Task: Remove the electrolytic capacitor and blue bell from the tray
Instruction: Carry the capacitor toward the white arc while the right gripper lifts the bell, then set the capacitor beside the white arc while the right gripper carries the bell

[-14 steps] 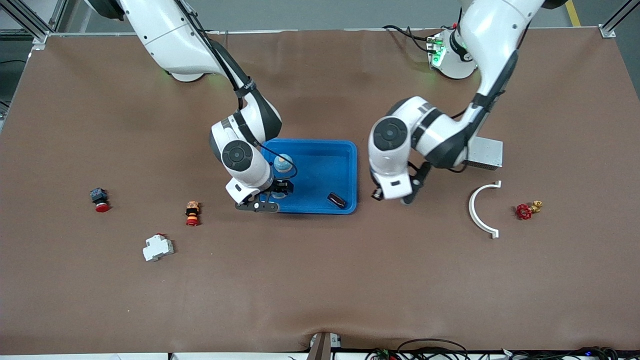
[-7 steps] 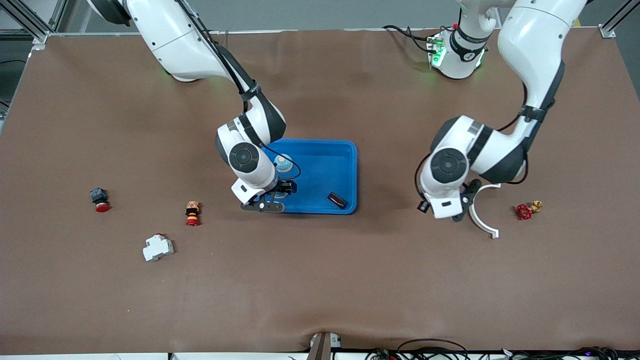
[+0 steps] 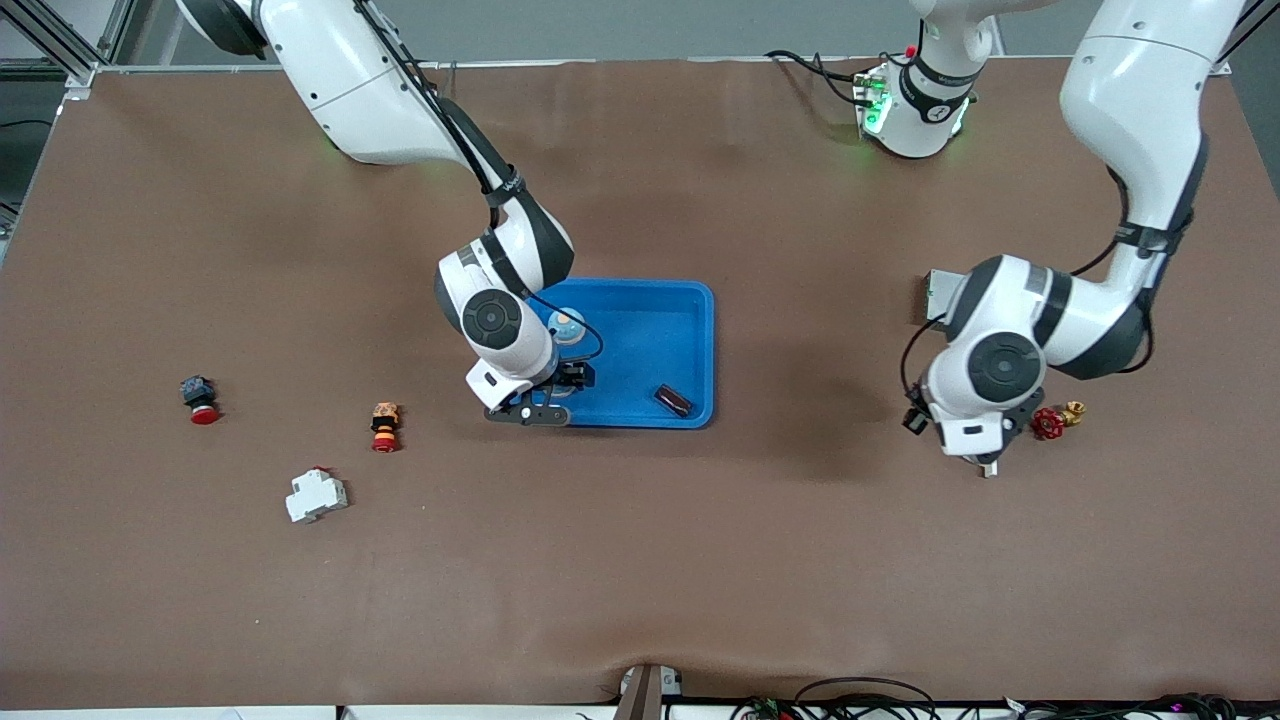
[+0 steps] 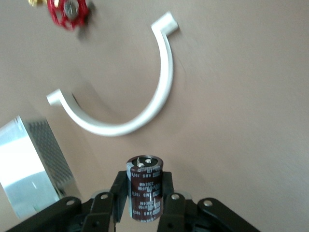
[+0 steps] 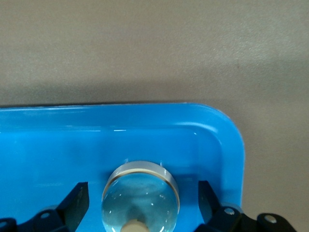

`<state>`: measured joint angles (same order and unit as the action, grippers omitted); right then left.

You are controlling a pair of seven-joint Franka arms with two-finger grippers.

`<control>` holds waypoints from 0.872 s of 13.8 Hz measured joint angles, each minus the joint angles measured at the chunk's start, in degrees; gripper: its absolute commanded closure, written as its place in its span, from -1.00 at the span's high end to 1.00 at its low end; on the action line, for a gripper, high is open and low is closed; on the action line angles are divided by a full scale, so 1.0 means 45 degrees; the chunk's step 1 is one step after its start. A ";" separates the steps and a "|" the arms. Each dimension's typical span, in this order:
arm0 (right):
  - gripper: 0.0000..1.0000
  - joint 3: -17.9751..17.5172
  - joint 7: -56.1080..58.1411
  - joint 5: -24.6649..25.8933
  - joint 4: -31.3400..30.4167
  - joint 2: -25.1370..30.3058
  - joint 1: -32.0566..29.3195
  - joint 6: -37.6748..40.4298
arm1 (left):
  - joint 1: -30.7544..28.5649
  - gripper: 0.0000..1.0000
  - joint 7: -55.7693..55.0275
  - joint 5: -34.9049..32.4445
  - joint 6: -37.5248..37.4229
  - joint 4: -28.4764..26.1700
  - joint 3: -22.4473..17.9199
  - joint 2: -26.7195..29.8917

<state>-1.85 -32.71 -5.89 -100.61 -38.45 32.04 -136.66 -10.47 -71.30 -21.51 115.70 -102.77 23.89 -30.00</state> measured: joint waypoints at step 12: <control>-0.78 0.0013 0.0089 0.0018 0.0254 -0.0018 0.0054 0.0018 | -0.2732 -0.98 0.3418 -0.2927 0.1878 -0.0168 -0.0038 -0.1353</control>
<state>-1.79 -32.31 -5.81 -99.47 -38.53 32.29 -136.57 -22.76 -55.92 -34.68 124.15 -103.52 23.72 -36.09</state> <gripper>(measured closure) 0.361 0.670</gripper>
